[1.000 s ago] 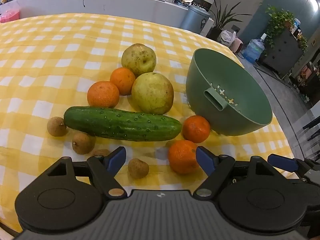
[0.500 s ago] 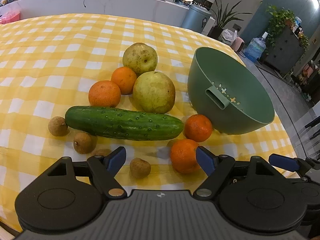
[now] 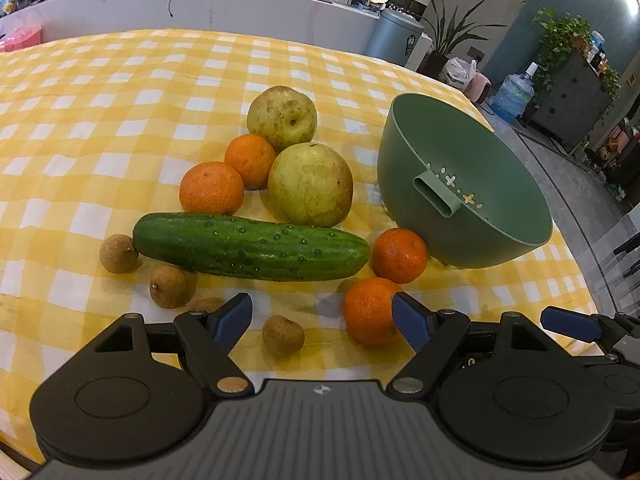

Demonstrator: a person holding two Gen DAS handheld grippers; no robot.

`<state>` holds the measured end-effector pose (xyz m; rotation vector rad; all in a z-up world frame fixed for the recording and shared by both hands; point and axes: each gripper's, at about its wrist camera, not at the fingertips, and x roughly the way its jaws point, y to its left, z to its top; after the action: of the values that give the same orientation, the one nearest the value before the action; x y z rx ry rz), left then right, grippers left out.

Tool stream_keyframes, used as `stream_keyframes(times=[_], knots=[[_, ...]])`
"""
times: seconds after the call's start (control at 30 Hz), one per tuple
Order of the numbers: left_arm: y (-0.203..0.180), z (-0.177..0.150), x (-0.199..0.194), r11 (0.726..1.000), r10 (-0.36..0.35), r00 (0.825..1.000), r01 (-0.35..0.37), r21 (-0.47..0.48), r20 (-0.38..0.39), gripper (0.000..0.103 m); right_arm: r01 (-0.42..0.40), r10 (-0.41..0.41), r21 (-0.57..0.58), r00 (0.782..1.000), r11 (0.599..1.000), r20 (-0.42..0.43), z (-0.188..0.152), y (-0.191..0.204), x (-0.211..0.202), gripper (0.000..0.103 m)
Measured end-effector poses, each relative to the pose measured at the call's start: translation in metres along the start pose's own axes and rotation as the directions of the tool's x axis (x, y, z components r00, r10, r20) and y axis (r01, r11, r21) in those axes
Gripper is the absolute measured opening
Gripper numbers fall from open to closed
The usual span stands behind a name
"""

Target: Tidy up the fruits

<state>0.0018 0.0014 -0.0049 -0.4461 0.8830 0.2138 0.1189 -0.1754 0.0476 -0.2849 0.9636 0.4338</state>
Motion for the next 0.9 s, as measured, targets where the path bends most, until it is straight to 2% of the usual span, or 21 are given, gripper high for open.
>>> stream_keyframes(times=[0.9], knots=[[0.0004, -0.0002, -0.0001, 1.000, -0.003, 1.000, 0.003, -0.020, -0.013, 0.093, 0.003, -0.003, -0.002, 1.000, 1.000, -0.004, -0.0003, -0.0004, 0.0006, 0.098]])
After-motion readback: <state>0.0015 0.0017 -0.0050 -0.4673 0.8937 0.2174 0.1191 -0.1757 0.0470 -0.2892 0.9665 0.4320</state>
